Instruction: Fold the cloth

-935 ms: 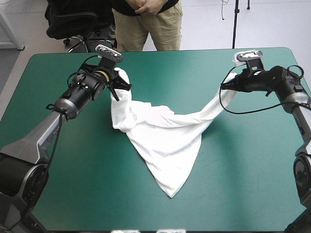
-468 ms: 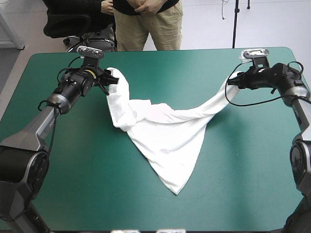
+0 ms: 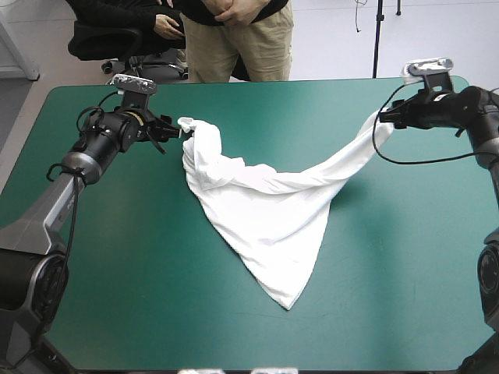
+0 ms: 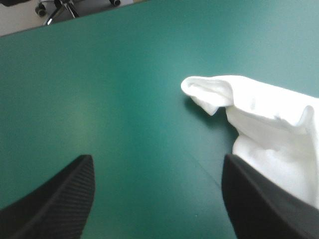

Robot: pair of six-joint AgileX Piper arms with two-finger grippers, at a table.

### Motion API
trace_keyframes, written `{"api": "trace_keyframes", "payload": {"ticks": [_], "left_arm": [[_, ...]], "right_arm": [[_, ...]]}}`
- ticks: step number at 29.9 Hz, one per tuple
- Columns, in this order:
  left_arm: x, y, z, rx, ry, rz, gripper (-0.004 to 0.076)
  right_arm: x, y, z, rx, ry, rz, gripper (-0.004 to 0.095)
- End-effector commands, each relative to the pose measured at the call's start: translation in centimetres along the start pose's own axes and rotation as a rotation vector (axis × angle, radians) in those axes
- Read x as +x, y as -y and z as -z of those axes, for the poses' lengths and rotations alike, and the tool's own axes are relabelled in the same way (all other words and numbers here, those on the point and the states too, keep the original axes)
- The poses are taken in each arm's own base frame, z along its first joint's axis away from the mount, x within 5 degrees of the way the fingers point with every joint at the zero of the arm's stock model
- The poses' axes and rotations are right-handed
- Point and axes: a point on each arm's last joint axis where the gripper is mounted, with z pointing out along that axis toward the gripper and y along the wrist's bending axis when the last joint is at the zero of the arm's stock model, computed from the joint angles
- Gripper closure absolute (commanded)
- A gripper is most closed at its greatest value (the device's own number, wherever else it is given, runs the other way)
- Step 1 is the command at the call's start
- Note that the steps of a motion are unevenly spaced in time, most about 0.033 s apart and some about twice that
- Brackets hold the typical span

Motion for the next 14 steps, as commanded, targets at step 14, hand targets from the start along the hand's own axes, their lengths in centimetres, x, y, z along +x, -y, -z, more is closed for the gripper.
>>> {"api": "trace_keyframes", "payload": {"ticks": [14], "left_arm": [[-3.0,2.9,14.9,0.341,0.121,-0.091,0.0239]], "right_arm": [[-1.1,-1.1,7.8,-0.098,-0.034,-0.013,0.0513]]}}
